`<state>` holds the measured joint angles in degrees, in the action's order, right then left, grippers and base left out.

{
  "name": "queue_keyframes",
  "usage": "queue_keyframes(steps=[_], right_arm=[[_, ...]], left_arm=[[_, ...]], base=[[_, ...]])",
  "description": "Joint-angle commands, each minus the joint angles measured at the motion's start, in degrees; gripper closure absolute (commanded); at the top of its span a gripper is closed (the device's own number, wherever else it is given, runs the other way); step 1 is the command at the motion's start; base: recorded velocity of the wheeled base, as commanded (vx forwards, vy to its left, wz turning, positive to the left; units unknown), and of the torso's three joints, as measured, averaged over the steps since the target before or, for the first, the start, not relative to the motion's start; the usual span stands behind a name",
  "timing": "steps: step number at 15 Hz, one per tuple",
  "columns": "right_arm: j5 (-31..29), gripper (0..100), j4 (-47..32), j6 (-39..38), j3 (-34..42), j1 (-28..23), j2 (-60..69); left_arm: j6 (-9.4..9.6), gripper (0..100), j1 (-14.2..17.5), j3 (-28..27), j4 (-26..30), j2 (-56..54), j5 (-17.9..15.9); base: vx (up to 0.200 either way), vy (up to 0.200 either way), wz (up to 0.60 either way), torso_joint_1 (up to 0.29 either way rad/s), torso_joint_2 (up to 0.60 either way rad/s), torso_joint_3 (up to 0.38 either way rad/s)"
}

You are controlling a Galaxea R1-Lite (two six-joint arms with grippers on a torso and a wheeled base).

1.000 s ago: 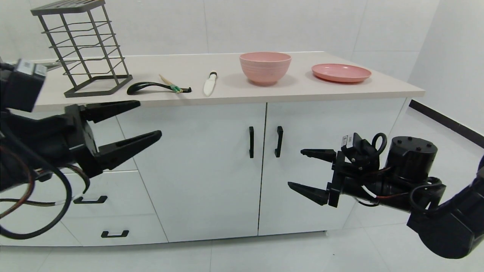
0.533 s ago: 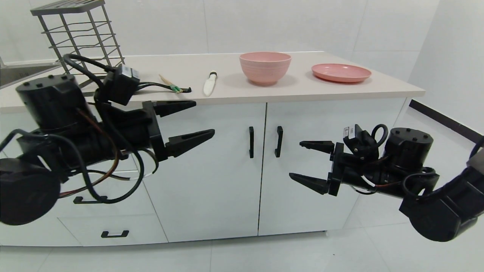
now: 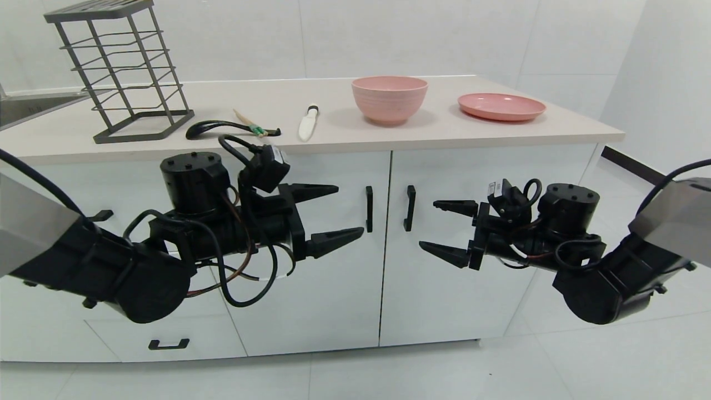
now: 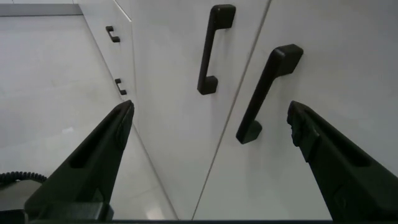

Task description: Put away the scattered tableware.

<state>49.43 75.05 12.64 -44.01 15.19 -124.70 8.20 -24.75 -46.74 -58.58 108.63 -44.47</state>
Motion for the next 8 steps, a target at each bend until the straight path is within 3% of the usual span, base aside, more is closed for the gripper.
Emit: queue_keyframes(steps=[1, 8], right_arm=[[1.54, 0, -0.07, -0.16, -4.07, -0.95, -4.33], [3.65, 0, 0.01, -0.34, -10.48, -0.6, -9.6]], left_arm=[[0.06, 0, -2.41, -0.46, 0.04, 2.73, -0.09], [-0.12, 0, -5.05, -3.89, 1.1, 5.19, 1.14]], base=[[0.0, 0.0, 0.0, 0.0, 0.0, 0.0], [0.0, 0.0, 0.0, 0.0, 0.0, 0.0]])
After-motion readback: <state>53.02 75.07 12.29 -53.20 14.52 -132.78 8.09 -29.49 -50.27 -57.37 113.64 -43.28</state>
